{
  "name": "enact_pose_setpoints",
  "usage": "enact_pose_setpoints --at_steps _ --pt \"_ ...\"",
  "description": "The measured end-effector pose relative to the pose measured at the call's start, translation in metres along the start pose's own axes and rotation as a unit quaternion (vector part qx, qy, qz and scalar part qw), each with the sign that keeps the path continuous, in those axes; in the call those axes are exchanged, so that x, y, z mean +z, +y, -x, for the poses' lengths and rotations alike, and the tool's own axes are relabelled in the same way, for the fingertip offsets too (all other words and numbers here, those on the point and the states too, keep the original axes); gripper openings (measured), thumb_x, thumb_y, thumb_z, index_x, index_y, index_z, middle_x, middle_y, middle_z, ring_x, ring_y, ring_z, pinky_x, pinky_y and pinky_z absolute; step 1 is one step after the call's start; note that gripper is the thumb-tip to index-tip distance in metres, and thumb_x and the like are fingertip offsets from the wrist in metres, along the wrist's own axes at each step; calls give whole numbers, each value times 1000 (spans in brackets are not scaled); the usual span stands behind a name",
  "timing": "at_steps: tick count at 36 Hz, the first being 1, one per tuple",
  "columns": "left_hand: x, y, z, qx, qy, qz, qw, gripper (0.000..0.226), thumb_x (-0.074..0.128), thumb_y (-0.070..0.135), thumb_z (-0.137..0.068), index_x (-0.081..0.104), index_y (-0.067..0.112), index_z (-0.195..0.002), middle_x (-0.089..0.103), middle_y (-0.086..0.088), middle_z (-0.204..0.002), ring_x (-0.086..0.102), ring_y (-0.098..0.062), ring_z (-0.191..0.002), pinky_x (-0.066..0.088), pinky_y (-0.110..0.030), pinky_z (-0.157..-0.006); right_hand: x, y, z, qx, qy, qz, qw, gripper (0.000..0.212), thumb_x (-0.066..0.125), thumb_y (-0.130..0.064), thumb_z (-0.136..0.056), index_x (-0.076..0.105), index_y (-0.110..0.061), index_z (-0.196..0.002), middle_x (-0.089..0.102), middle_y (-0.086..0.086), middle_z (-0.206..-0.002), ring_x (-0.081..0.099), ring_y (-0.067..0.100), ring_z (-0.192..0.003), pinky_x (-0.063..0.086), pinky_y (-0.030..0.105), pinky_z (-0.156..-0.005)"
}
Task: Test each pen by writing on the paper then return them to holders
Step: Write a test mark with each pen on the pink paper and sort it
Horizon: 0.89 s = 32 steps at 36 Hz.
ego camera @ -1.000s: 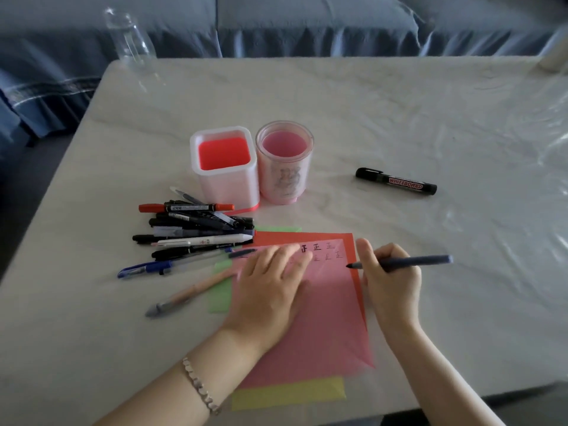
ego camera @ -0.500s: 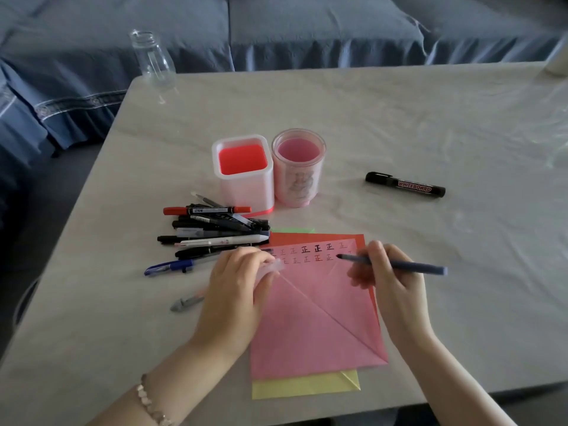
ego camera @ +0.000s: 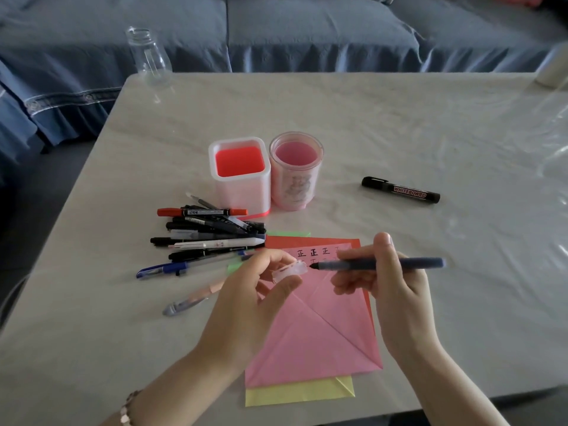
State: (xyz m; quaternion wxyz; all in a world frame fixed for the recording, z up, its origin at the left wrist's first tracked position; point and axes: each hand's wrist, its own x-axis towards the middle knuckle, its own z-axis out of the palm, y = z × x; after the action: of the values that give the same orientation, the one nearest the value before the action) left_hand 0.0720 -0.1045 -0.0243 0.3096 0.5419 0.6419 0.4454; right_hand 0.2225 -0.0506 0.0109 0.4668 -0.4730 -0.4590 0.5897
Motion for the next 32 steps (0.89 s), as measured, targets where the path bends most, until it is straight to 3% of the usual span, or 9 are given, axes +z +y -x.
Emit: enact_pose_setpoints --at_steps 3,10,15,18,21,24,26,29,32 --pt "1 3 1 3 -1 3 1000 18 56 54 -80 57 40 -91 60 28 -97 57 0 -83 42 -10 -68 0 1 0 3 -8 13 1000 46 46 -39 -89 67 -7 -64 64 12 -52 60 19 -46 49 23 -49" --pt "11 7 -5 65 -77 -8 995 4 47 40 -91 47 38 -95 60 14 -95 56 0 -92 42 -12 -76 -2 4 -8 10 3 40 999 37 36 -11 -96 47 -4 -62 55 8 -43 47 16 -38 40 21 -42" --pt "18 19 -14 109 -154 -79 979 16 34 47 -87 35 33 -82 53 12 -77 50 -6 -73 39 -18 -62 -8 5 -11 8 35 48 998 38 36 -9 -95 44 -3 -59 49 6 -37 38 14 -34 35 19 -38" --pt "24 25 -19 66 -195 -49 977 20 38 42 -91 38 24 -81 46 13 -60 39 -8 -54 30 -20 -51 -15 10 -12 7 51 43 998 38 35 -5 -94 42 -5 -57 46 6 -35 36 15 -33 31 20 -36" --pt "30 33 -26 -27 -259 29 965 20 44 30 -96 40 24 -78 42 11 -56 34 -9 -52 31 -24 -52 -21 10 -15 10 59 23 998 38 33 0 -93 40 -6 -56 46 6 -35 35 15 -31 29 19 -34" --pt "30 40 -41 -167 -333 185 910 24 50 37 -88 42 16 -78 38 11 -50 29 -9 -47 28 -19 -45 -24 8 -17 9 53 -1 999 36 31 2 -92 40 -6 -59 49 6 -38 35 12 -30 29 18 -33" --pt "30 38 -48 -206 -346 217 889 27 53 40 -79 45 15 -77 38 10 -49 29 -9 -46 27 -18 -44 -26 10 -19 10 28 -1 1000 36 30 2 -93 40 -6 -60 51 7 -40 37 11 -32 30 18 -34" --pt "35 25 -51 -159 -300 134 931 12 53 30 -90 53 23 -80 46 10 -58 37 -10 -53 34 -21 -53 -32 19 -34 20 -52 75 996 35 35 -1 -95 43 -5 -61 54 3 -42 42 9 -37 35 17 -40" --pt "36 6 -49 -97 -186 -12 978 11 51 23 -94 54 28 -85 49 12 -65 41 -5 -59 34 -22 -61 -46 33 -63 -6 -129 262 956 16 57 -12 -88 56 -20 -75 59 -7 -54 50 0 -48 40 16 -53"
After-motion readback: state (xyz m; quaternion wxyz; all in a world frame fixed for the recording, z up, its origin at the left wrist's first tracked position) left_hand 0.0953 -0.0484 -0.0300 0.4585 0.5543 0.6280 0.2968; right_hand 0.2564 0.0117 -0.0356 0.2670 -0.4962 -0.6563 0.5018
